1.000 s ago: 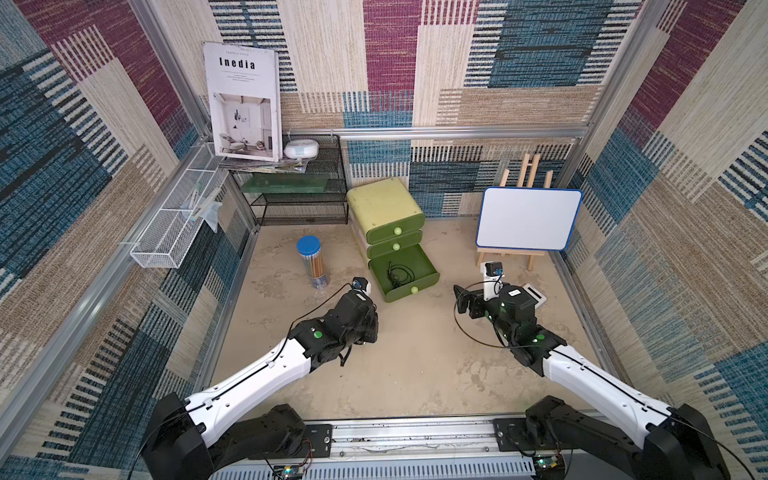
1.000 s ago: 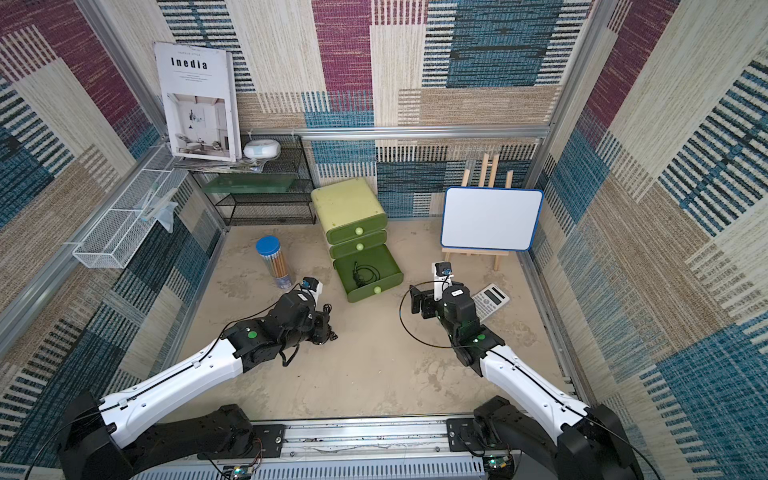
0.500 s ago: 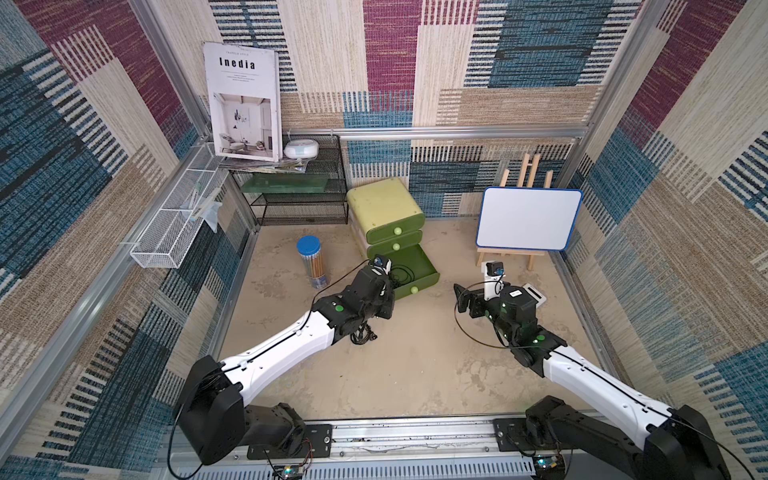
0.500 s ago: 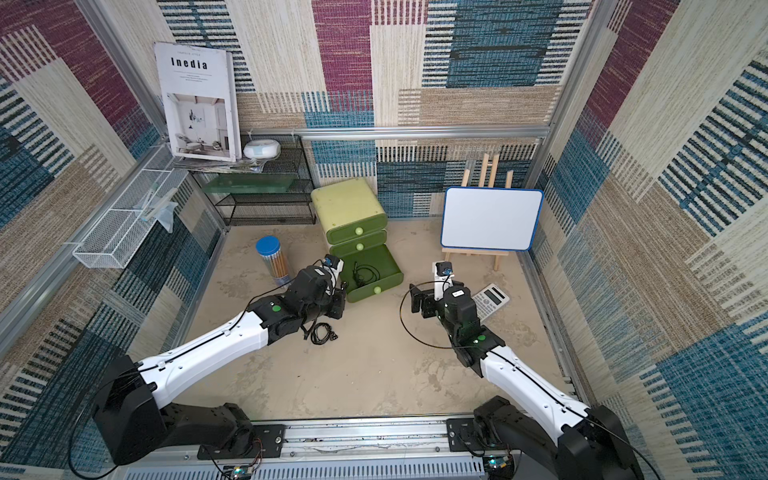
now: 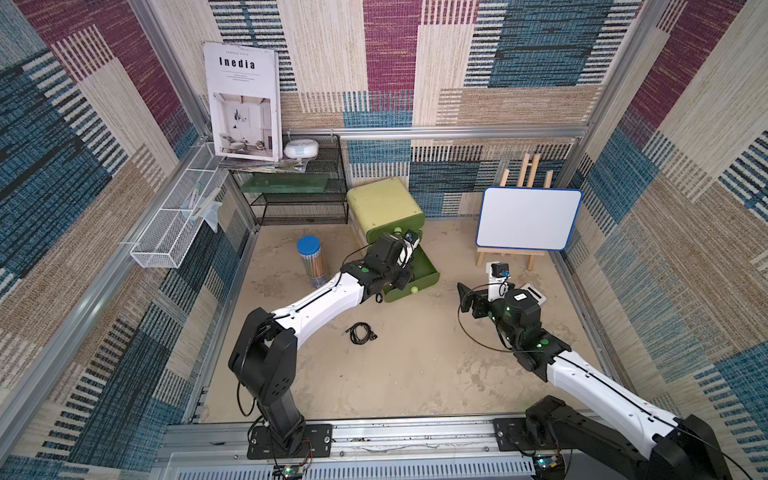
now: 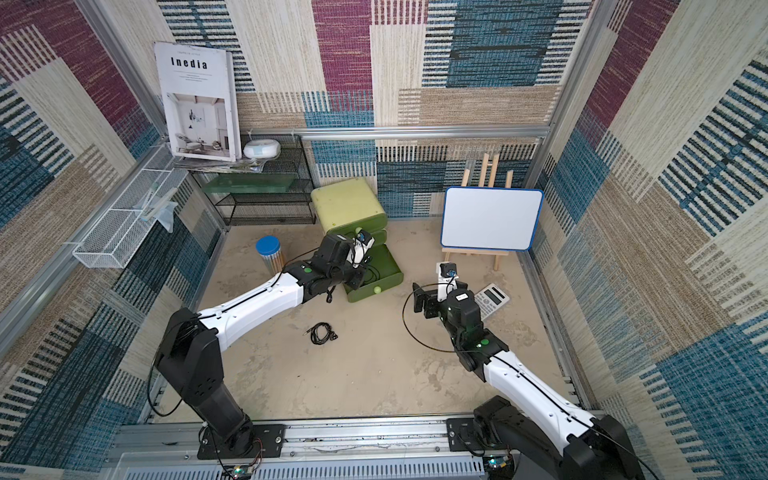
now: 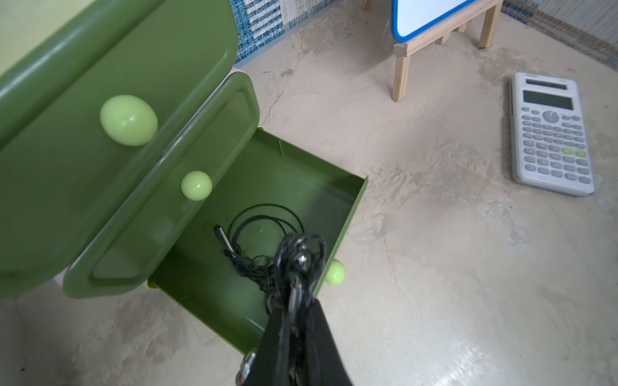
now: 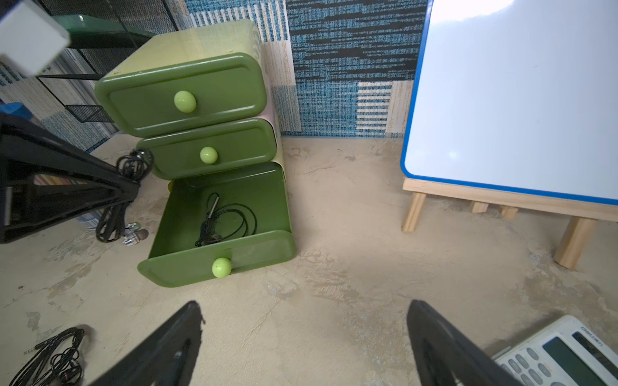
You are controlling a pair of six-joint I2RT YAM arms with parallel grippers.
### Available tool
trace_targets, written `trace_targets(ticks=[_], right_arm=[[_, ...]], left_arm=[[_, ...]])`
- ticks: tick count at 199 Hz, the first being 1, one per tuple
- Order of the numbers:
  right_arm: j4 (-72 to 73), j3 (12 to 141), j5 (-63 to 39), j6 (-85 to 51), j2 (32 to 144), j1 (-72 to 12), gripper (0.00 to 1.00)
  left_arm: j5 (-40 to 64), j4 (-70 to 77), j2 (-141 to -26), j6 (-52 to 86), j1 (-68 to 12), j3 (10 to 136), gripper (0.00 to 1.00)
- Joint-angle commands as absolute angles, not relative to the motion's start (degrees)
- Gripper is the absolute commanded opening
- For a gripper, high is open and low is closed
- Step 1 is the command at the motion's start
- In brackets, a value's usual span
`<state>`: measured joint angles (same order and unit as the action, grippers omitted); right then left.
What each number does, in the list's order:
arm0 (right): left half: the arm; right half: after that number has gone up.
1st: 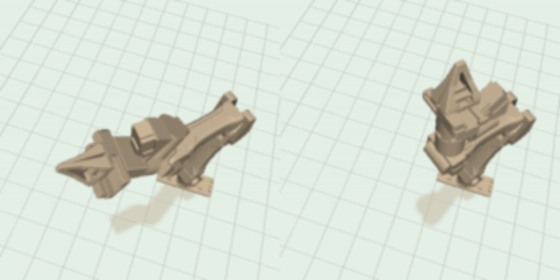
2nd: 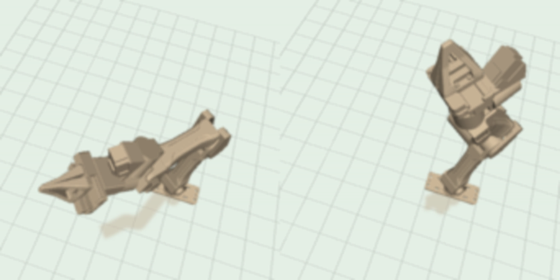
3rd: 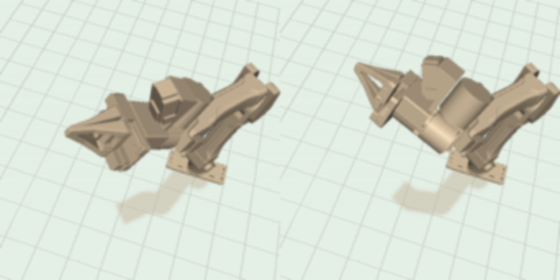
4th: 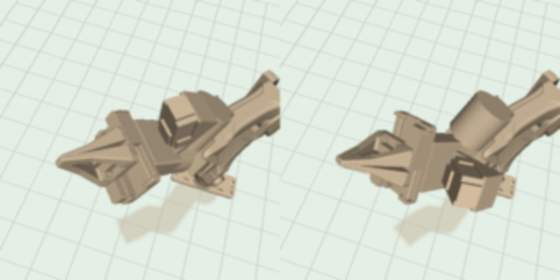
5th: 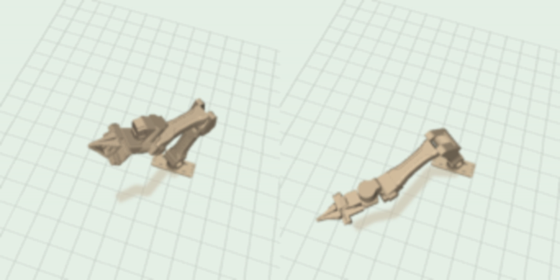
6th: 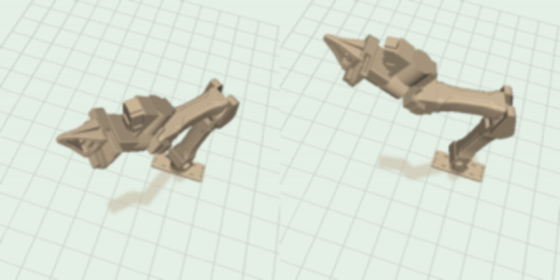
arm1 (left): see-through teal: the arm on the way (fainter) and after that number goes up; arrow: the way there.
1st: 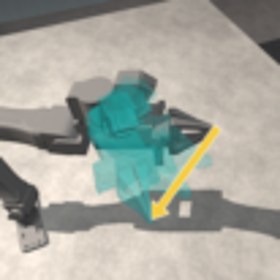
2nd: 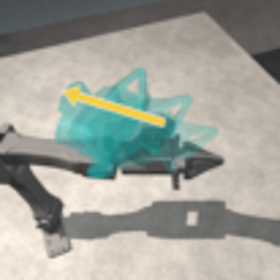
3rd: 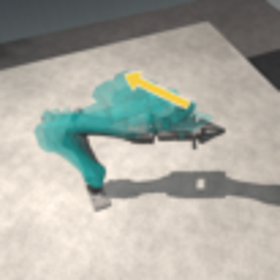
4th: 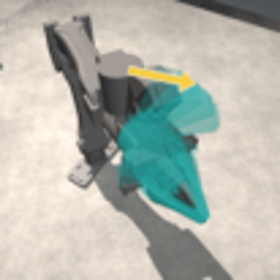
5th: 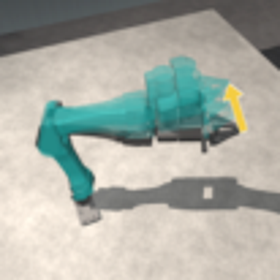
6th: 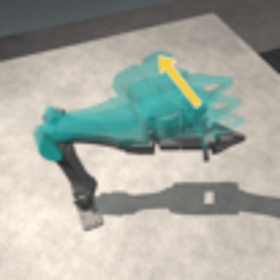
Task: Place the wired earphones into the drawer by color
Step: Place the wired earphones in the drawer.
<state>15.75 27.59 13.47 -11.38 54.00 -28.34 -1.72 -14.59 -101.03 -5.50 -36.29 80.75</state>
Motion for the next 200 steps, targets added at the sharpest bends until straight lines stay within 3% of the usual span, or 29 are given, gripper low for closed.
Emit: trace_targets(ticks=[1, 167, 200], right_arm=[[17.8, 27.2, 14.8, -11.4, 53.3, -28.3, 0.99], [17.8, 26.7, 15.6, -11.2, 51.9, -28.3, 0.99], [18.1, 26.5, 15.7, -11.3, 51.7, -28.3, 0.99]], left_arm=[[0.6, -14.3, -104.7, -10.8, -35.5, 84.0, 0.0], [2.1, -19.5, -119.2, -12.7, -33.2, 94.9, 0.0], [2.5, -19.6, -118.3, -11.6, -33.2, 94.8, 0.26]])
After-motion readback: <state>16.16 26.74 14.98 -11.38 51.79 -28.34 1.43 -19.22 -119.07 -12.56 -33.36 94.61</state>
